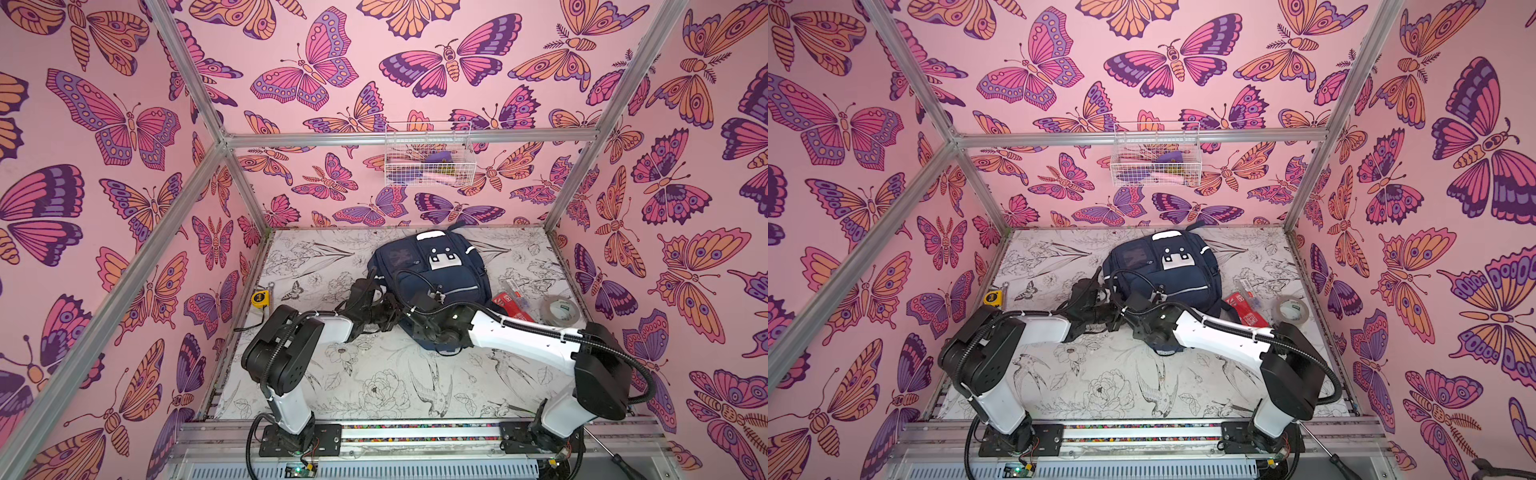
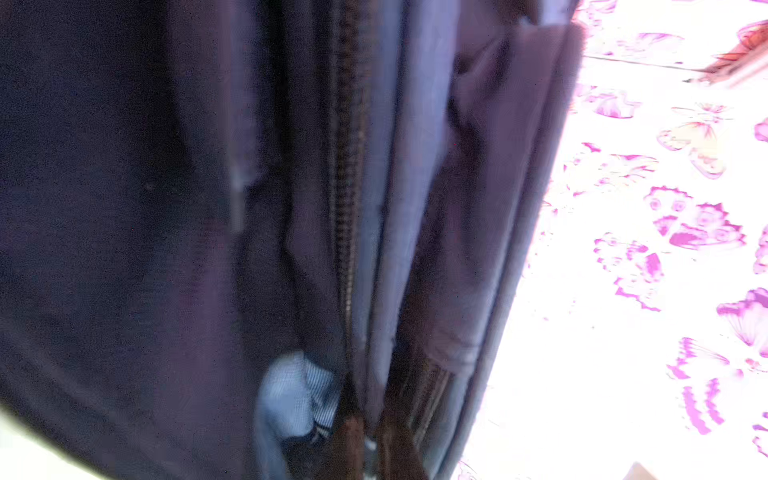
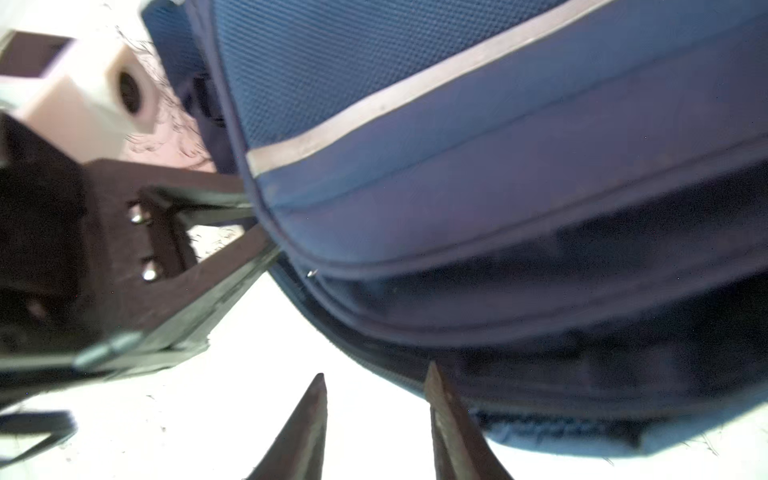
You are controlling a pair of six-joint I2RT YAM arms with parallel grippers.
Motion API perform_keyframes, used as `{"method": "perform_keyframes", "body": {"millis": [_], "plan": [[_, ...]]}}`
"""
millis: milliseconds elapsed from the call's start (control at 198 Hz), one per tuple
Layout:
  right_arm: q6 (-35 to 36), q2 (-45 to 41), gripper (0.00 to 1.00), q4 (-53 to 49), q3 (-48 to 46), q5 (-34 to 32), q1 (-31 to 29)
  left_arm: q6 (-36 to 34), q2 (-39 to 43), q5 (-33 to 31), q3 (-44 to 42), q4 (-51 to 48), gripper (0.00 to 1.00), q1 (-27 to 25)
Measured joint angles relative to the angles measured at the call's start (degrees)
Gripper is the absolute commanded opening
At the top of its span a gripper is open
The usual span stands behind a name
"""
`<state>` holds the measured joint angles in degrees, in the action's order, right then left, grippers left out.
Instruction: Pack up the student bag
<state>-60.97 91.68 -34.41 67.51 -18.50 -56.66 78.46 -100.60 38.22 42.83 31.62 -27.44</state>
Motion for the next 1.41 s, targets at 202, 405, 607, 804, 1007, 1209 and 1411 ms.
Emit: {"method": "perform_keyframes", "body": {"millis": [202, 405, 607, 804, 1007, 1209, 1411], "plan": [[-2.84, -4.07, 0.43, 1.25, -0.83, -1.64, -0.37, 3.69, 4.72, -0.9, 0.0, 0.35, 0.0, 0.0], [-6.43, -2.6, 0.39, 4.63, -0.72, -1.99, -0.57, 4.57, 10.05, -2.71, 0.24, -2.14, 0.0, -0.74], [-9.14, 1.99, 0.38, 5.25, 0.31, -3.26, -0.92, 4.57, 10.05, -3.32, 0.24, -4.33, 0.0, -0.76], [-11.19, 3.54, 0.29, 3.67, 1.97, -4.7, -0.92, 4.57, 10.05, -3.54, 0.24, -4.5, 0.0, -0.76], [-11.72, 5.44, 0.19, 1.05, 3.5, -5.97, -0.92, 4.55, 10.05, -3.74, 0.24, -4.7, 0.0, -0.76], [-11.21, 6.73, 0.22, 0.46, 4.24, -6.4, -0.92, 4.52, 10.05, -3.8, 0.24, -4.76, 0.0, -0.76], [-9.38, 8.09, 0.1, 0.31, 5.05, -7.28, -0.85, 4.42, 10.05, -4.39, 0.24, -5.11, 0.0, -0.76]]}}
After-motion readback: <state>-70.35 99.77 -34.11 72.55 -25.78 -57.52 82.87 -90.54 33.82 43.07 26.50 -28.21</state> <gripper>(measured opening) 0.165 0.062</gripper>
